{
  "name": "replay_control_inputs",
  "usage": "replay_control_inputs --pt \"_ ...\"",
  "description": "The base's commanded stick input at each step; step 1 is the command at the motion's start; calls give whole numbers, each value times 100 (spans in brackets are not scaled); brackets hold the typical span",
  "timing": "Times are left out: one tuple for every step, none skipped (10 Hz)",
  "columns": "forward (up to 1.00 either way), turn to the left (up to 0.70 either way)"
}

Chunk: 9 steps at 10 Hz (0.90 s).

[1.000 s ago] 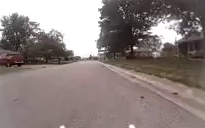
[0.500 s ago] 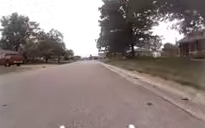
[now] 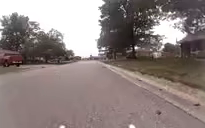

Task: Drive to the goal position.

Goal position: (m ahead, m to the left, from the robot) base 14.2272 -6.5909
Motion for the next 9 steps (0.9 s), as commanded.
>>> replay_control_inputs --pt "50 0" --pt "50 0" --pt "50 0" --pt "50 0" --pt "50 0" --pt "50 0" --pt "50 -11" --pt "50 -36" --pt "50 0"
